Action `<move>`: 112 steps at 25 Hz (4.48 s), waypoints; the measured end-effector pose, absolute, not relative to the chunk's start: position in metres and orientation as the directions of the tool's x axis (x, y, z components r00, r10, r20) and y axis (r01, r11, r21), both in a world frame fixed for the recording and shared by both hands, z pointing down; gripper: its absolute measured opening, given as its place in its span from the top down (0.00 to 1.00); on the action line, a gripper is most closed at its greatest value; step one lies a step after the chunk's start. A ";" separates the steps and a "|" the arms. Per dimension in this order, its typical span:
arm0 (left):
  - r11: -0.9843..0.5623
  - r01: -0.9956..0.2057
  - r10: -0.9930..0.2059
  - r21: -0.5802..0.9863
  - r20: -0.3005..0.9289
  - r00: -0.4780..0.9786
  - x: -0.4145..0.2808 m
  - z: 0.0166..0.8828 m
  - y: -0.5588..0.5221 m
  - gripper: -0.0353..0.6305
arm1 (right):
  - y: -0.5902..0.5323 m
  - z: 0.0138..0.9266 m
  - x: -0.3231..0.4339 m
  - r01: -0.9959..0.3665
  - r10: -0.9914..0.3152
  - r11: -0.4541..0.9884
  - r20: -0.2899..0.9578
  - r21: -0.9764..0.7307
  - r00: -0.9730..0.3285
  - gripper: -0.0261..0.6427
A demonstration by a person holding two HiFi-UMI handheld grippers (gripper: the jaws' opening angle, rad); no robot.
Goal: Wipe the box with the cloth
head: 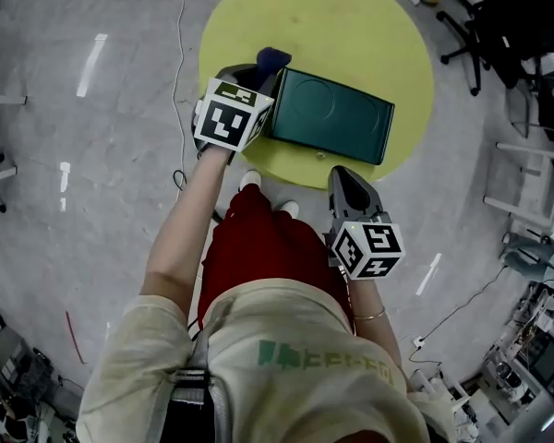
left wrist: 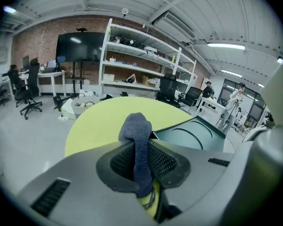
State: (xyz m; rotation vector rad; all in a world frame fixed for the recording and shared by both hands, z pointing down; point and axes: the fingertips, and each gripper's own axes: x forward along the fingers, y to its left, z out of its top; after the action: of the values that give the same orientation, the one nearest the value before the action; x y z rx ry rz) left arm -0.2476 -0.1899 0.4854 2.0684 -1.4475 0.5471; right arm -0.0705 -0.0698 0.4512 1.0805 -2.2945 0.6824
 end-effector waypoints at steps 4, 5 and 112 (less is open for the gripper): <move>-0.271 -0.932 -0.708 0.240 0.607 0.362 -0.241 0.493 -0.189 0.85 | -0.074 0.461 -0.083 -0.778 -0.505 0.581 0.645 -0.238 -0.574 0.90; -0.271 -0.929 -0.708 0.252 0.602 0.369 -0.240 0.494 -0.188 0.85 | -0.074 0.463 -0.088 -0.771 -0.495 0.590 0.647 -0.241 -0.580 0.90; -0.828 -0.559 -0.333 0.045 0.763 0.555 0.149 0.487 -0.193 0.85 | -0.081 0.469 0.180 -0.891 -0.671 0.306 0.588 -0.335 -0.452 0.90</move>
State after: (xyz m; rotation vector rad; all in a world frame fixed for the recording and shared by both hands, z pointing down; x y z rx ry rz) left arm 0.1495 -0.1933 0.4874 2.5098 -0.7389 1.1430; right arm 0.1802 -0.0815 0.4690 1.4036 -2.2410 0.9084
